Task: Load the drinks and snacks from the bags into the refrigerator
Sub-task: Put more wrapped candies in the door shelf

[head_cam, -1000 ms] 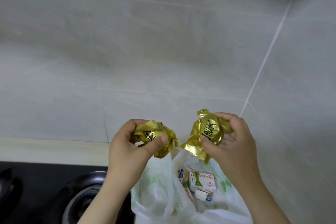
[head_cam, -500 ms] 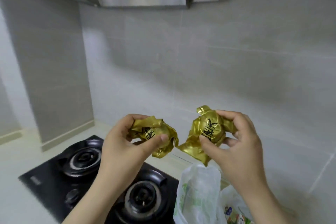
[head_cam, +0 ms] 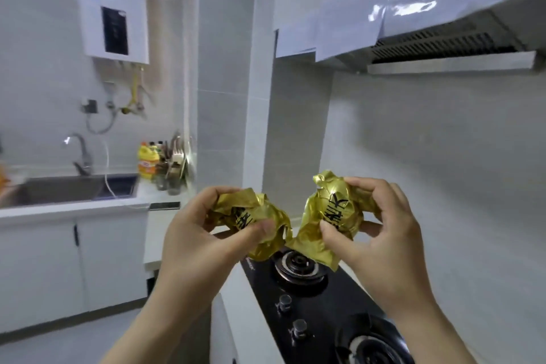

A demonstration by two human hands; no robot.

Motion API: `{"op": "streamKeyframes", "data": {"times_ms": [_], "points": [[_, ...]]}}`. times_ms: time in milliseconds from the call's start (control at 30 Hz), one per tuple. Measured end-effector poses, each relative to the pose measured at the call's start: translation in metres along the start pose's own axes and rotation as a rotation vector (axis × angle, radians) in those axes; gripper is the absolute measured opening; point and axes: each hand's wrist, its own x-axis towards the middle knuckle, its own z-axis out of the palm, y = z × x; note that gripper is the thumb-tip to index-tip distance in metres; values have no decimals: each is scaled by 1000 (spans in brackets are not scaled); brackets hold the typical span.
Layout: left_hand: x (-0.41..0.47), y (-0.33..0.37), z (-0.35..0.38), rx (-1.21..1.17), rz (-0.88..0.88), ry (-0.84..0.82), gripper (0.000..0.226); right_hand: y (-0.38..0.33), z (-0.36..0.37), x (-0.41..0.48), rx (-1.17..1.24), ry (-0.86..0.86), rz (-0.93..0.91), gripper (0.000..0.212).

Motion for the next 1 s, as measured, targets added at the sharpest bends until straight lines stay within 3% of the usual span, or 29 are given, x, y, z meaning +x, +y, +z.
{"op": "streamKeyframes", "data": {"times_ms": [533, 1000], "points": [[-34, 39, -310, 376, 19, 454, 42, -185, 280, -12, 469, -324, -273, 60], [-69, 62, -419, 625, -33, 932, 42, -285, 442, -24, 855, -612, -488, 58]]}}
